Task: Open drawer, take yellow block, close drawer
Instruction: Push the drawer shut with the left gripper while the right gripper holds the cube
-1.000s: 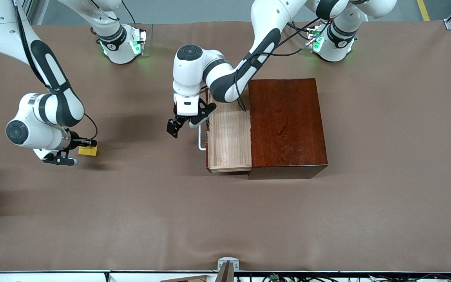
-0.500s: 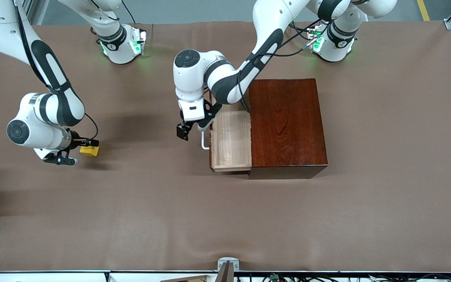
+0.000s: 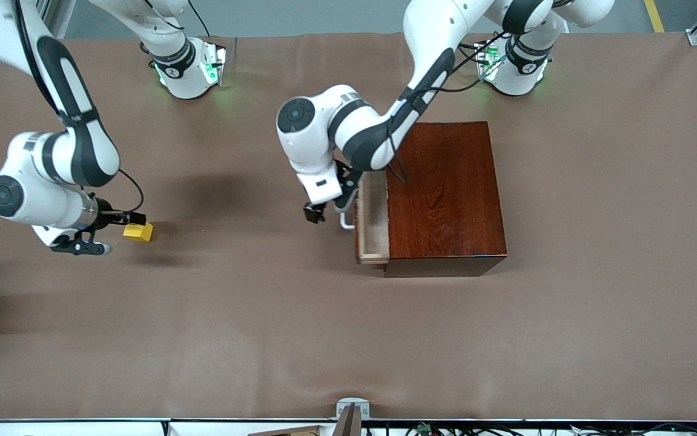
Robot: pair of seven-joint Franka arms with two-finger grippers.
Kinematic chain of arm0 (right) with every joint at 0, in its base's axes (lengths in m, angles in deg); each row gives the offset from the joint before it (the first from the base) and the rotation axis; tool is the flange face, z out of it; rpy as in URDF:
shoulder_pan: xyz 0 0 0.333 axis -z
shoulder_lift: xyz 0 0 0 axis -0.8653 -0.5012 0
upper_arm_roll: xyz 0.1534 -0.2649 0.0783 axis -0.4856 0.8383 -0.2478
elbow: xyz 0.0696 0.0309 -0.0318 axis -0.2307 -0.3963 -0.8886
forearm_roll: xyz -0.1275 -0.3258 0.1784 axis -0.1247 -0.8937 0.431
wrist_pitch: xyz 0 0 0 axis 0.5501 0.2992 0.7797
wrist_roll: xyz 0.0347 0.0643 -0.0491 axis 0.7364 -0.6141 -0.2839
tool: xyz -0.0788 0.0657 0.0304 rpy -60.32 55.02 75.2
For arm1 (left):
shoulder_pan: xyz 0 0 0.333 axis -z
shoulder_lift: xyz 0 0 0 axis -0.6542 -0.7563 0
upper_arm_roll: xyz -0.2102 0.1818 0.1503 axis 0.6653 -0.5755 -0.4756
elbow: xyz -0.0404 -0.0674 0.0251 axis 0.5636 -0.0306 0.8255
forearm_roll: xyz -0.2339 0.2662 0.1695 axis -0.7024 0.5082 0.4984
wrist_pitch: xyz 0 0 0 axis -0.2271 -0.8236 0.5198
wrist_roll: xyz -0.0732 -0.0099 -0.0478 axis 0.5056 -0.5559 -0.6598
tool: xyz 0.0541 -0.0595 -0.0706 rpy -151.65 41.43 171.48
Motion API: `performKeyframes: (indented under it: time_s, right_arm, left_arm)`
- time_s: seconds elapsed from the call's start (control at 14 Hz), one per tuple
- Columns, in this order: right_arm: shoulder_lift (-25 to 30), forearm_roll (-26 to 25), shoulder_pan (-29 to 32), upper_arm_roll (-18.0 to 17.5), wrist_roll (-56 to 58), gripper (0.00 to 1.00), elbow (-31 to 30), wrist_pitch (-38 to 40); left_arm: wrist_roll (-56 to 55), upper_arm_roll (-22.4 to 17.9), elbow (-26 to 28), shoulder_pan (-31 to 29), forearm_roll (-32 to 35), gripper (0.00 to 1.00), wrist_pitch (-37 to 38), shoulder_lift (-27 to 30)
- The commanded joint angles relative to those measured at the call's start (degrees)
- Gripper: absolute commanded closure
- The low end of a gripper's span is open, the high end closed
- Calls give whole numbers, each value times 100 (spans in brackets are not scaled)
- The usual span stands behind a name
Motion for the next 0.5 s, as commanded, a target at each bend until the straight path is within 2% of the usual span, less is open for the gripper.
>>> performKeyframes:
  time_s: [0.0,0.21,0.43]
  right_arm:
    - [307,-44,-253,-16,-77,0,673,1012]
    - [325,-44,-412,10,-68,0,1693,2163]
    - [343,-44,-570,28,-77,0,2352,2727]
  left_arm:
    - [85,-55,182,-84,228,0,393,157]
    - [76,-55,217,-111,254,0,630,148]
    - [59,-63,243,-119,272,0,1069,140]
